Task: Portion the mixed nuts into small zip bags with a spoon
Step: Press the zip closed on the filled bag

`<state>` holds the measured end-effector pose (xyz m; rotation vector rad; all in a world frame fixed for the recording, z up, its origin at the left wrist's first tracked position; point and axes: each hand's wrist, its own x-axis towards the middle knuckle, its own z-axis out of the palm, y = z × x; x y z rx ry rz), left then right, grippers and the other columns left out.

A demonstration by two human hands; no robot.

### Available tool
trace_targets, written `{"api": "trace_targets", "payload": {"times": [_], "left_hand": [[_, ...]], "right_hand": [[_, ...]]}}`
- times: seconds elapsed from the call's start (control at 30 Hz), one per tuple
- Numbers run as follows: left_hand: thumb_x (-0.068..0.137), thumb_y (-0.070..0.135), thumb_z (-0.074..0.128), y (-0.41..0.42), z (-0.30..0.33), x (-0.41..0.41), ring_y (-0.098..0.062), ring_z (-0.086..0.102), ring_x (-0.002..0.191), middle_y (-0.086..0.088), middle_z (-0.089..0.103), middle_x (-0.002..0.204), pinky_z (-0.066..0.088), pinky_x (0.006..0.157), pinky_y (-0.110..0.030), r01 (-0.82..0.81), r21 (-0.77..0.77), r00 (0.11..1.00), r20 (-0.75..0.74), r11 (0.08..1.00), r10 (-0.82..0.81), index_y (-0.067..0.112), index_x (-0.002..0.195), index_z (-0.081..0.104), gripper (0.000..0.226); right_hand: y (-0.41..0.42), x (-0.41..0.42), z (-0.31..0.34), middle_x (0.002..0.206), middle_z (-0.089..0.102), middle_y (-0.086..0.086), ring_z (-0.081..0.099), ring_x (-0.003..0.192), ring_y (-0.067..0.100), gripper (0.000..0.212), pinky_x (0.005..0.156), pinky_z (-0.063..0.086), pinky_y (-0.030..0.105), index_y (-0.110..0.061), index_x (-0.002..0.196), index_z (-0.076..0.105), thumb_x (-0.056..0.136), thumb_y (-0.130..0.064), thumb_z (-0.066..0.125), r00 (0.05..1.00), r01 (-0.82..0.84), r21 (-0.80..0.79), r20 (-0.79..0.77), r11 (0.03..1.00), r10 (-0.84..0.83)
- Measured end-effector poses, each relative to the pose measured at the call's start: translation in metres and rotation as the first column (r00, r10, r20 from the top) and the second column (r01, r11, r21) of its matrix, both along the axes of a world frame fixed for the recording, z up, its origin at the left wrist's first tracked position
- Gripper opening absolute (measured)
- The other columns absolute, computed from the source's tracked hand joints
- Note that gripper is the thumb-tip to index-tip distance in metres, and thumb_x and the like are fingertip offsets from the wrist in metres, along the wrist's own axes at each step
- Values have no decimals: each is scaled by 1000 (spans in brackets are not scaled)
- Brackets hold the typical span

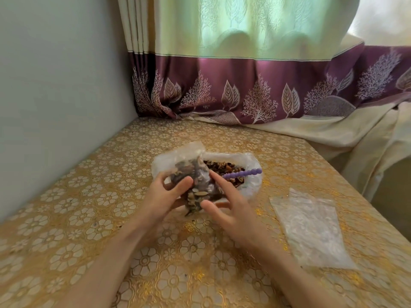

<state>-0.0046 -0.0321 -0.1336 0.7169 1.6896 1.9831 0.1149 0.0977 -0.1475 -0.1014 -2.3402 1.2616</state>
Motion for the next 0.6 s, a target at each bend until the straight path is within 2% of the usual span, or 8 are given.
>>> {"api": "trace_targets", "payload": {"times": [0.13, 0.2, 0.27, 0.33, 0.37, 0.43, 0.5, 0.6], "left_hand": [[86, 49, 49, -2, 3, 4, -33, 56, 116, -20, 57, 126, 49, 95, -38, 330, 208, 932, 84, 921, -353, 6, 133, 43, 64], [90, 42, 41, -2, 7, 6, -34, 49, 123, -19, 52, 134, 43, 102, -41, 451, 259, 874, 64, 854, -481, 10, 138, 39, 57], [91, 42, 41, 0, 6, 8, -29, 51, 124, -11, 53, 135, 43, 101, -42, 460, 186, 886, -45, 868, -461, 17, 138, 41, 53], [88, 48, 44, 1, 2, 8, -18, 58, 115, 2, 58, 130, 49, 95, -40, 226, 30, 939, -273, 974, -210, 27, 132, 47, 48], [88, 49, 44, 0, -1, 6, -13, 60, 110, 5, 58, 128, 52, 90, -40, 22, -36, 910, -413, 999, -35, 31, 130, 48, 45], [91, 42, 45, -4, -8, -10, -14, 57, 107, 3, 51, 132, 53, 87, -44, -354, -119, 717, -671, 928, 188, 31, 133, 43, 44], [92, 37, 45, -11, -17, -31, -17, 43, 123, 1, 38, 142, 42, 100, -48, -554, -196, 573, -795, 809, 199, 26, 141, 32, 51], [93, 47, 35, -15, -33, -49, -20, 18, 141, 0, 18, 155, 21, 113, -48, -604, -472, 620, -784, 642, 6, 24, 149, 15, 64]], "right_hand": [[0, -3, 4, 134, 44, -12, 36, 122, -2, 91, 107, 31, 22, -27, 143, 31, 68, -72, 55, 970, 241, 266, -100, 933, -222], [3, -4, 5, 130, 47, -9, 35, 118, -3, 88, 103, 28, 17, -21, 142, 33, 71, -62, 65, 948, 311, 275, -159, 910, -276], [8, -4, 6, 123, 52, -5, 42, 109, 0, 77, 94, 32, 9, -18, 139, 38, 75, -47, 71, 929, 351, 244, -211, 904, -303], [16, -2, 10, 113, 54, -3, 46, 97, 3, 68, 84, 35, 4, -14, 134, 43, 77, -37, 73, 895, 405, 197, -287, 893, -342], [21, -1, 14, 110, 53, -3, 47, 94, 4, 65, 81, 37, 4, -13, 132, 44, 78, -33, 74, 868, 439, 148, -326, 886, -375], [38, 2, 21, 107, 49, -5, 48, 92, 5, 62, 77, 40, 7, -10, 130, 44, 79, -30, 73, 790, 530, 46, -390, 847, -473], [62, 2, 28, 106, 46, -4, 46, 92, 8, 62, 76, 38, 12, -7, 130, 43, 80, -30, 73, 697, 639, -17, -412, 769, -587], [107, -1, 33, 111, 51, 6, 46, 99, 16, 63, 76, 32, 17, -3, 129, 44, 80, -31, 71, 607, 764, -11, -324, 645, -725]]}}
